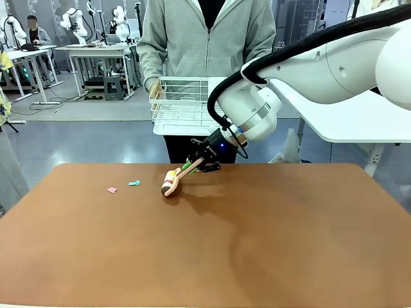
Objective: Clean the table.
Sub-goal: Clean the table with the Lint Roller when the human lifts the Dish drying rack.
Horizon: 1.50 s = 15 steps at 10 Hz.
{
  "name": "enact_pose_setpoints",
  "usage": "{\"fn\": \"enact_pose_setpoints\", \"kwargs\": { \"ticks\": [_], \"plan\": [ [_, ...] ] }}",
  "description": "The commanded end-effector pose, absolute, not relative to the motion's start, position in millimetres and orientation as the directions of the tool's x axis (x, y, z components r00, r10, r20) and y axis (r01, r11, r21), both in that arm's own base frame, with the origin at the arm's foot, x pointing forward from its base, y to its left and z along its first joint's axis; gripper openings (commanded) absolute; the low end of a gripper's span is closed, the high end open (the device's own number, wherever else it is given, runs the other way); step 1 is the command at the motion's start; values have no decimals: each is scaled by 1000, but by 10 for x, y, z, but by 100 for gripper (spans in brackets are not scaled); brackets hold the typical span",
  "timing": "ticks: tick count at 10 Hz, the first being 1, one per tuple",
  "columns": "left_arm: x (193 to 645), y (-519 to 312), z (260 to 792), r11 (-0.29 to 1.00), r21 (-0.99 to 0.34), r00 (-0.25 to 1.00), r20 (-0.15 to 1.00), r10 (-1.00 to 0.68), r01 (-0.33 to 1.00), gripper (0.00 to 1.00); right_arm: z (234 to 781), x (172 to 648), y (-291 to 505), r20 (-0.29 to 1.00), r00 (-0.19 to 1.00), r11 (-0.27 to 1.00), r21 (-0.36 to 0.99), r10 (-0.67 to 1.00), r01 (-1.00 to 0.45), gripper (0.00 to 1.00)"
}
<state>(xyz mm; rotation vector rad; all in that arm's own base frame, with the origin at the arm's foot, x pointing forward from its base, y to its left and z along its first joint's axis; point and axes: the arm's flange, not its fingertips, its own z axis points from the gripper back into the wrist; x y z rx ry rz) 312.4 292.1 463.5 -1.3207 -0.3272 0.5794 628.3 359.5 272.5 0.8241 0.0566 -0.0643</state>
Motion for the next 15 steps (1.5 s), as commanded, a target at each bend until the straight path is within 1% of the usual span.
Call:
{"fn": "enact_pose_setpoints", "kwargs": {
  "ticks": [1, 3, 4, 5, 7, 8, 9, 11, 12, 15],
  "plan": [
    [3102, 2935, 4652, 135, -969, 816, -94, 570, -206, 100, 2603, 6288, 3672, -98, 995, 699, 710, -30, 91, 22],
    [3102, 2935, 4652, 135, -969, 816, -94, 570, -206, 100, 2603, 6252, 3821, -99, 995, 690, 720, -1, 72, 22],
    [3102, 2935, 4652, 135, -969, 816, -94, 570, -206, 100, 2618, 6271, 4057, -103, 995, 693, 718, 14, 65, 22],
    [3102, 2935, 4652, 135, -969, 816, -94, 570, -206, 100, 2632, 6320, 4411, -104, 995, 710, 701, -1, 74, 22],
    [3102, 2935, 4652, 135, -969, 816, -94, 570, -206, 100, 2543, 6342, 5294, -152, 986, 743, 667, 66, 54, 22],
    [3102, 2935, 4652, 135, -969, 816, -94, 570, -206, 100, 2474, 6291, 5640, -187, 976, 754, 655, 112, 39, 22],
    [3102, 2935, 4652, 135, -969, 816, -94, 570, -206, 100, 2448, 6268, 5903, -194, 973, 762, 647, 128, 29, 22],
    [3102, 2935, 4652, 135, -969, 816, -94, 570, -206, 100, 2458, 6249, 6190, -177, 980, 755, 654, 96, 44, 22],
    [3102, 2935, 4652, 135, -969, 816, -94, 570, -206, 100, 2491, 6232, 6266, -148, 986, 745, 666, 72, 45, 22],
    [3102, 2935, 4652, 135, -969, 816, -94, 570, -206, 100, 2622, 6279, 6145, -125, 990, 719, 694, 63, 42, 22]
  ]
}}
